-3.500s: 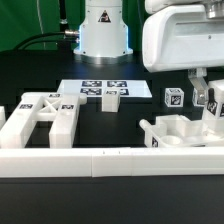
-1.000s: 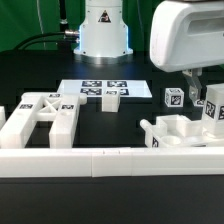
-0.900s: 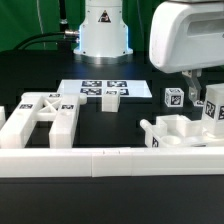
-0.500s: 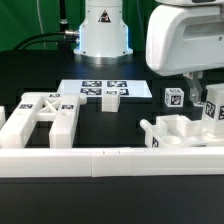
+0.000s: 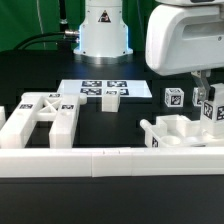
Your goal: Assemble chair
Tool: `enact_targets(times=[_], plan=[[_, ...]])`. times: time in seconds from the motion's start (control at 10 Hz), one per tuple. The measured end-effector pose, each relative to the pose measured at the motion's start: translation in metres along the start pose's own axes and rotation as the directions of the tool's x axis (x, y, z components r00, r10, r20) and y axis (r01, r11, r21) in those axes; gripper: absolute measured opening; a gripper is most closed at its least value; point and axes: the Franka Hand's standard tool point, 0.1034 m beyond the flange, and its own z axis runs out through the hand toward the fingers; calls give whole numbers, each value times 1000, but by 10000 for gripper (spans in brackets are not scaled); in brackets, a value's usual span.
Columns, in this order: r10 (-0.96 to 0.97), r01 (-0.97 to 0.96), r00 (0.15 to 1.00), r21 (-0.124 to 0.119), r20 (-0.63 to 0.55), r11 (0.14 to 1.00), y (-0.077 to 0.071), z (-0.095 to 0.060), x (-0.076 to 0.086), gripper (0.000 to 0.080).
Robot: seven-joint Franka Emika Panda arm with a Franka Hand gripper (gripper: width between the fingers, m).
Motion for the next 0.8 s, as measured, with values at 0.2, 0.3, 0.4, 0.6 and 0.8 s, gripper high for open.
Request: enact_targets(times=[0.2, 0.3, 0.4, 0.6, 0.8], plan=[[244, -244, 969, 8, -19, 970, -4, 1, 0, 284], [337, -337, 941, 12, -24, 941, -7, 1, 0, 284], [447, -447, 894, 14, -24, 894, -8, 1, 0, 284], [635, -635, 772, 19, -24, 772, -8, 1, 0, 284], [809, -809, 588, 22, -21, 588, -11, 1, 0, 284]])
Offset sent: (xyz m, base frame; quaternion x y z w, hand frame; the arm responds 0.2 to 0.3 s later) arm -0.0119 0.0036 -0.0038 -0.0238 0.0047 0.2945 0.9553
